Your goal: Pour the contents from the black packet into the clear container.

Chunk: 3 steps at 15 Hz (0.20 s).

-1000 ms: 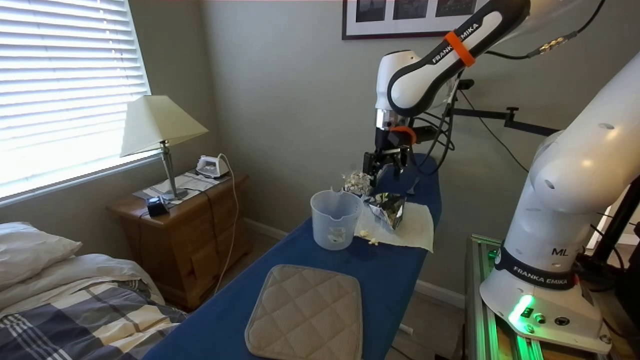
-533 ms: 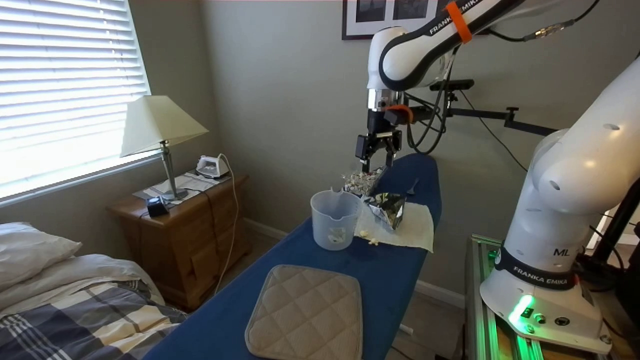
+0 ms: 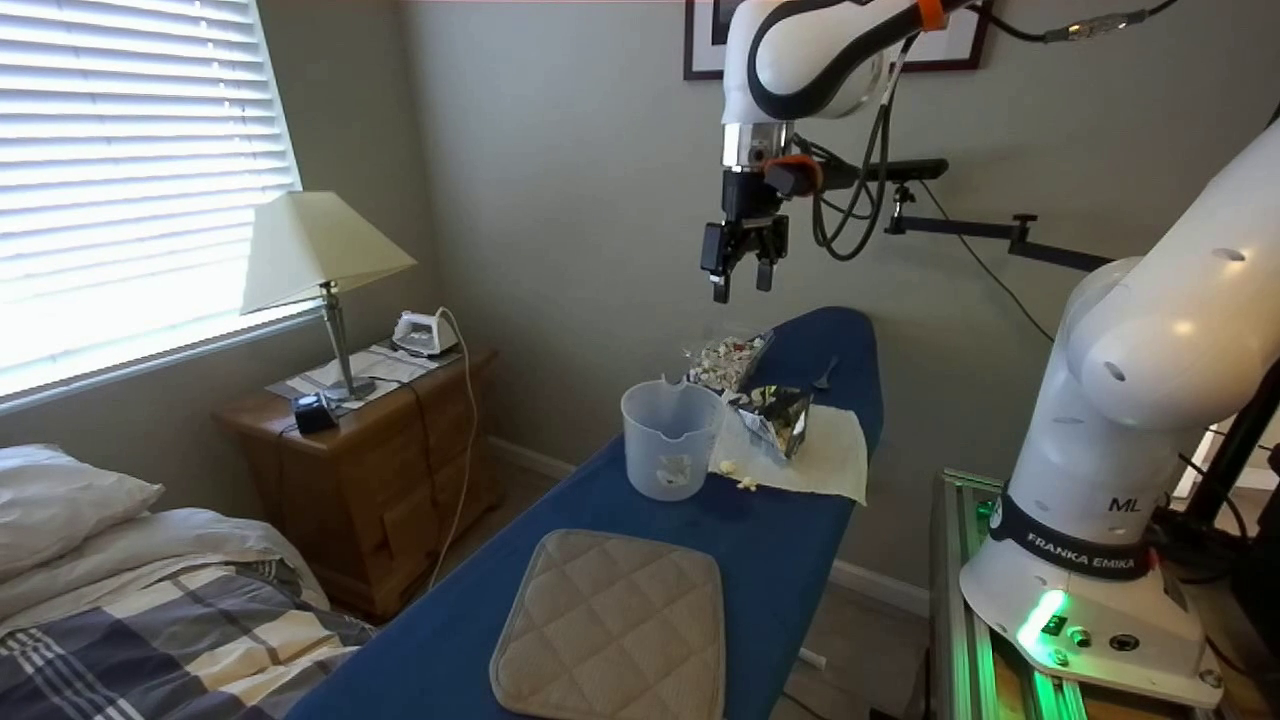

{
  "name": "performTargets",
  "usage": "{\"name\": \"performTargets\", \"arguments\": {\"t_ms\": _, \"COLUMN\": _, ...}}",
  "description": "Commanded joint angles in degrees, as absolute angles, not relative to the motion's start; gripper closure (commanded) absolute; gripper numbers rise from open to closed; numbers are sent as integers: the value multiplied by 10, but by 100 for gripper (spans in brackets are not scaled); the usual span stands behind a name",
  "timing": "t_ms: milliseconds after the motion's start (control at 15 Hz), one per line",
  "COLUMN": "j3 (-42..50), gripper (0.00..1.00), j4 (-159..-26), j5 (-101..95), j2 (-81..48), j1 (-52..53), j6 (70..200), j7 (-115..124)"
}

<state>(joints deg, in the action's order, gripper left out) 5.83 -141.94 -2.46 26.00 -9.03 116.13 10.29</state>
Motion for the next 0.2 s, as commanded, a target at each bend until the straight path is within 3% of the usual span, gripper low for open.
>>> {"name": "performTargets", "arguments": {"t_ms": 0, "j3": 56, "gripper": 0, "j4": -1418, "j5": -23, "j2": 260, "j1": -93, "j6": 1160, "j7": 101}}
{"name": "performTargets", "arguments": {"t_ms": 133, "j3": 56, "gripper": 0, "j4": -1418, "j5": -23, "j2": 260, "j1": -93, "j6": 1160, "j7": 100}}
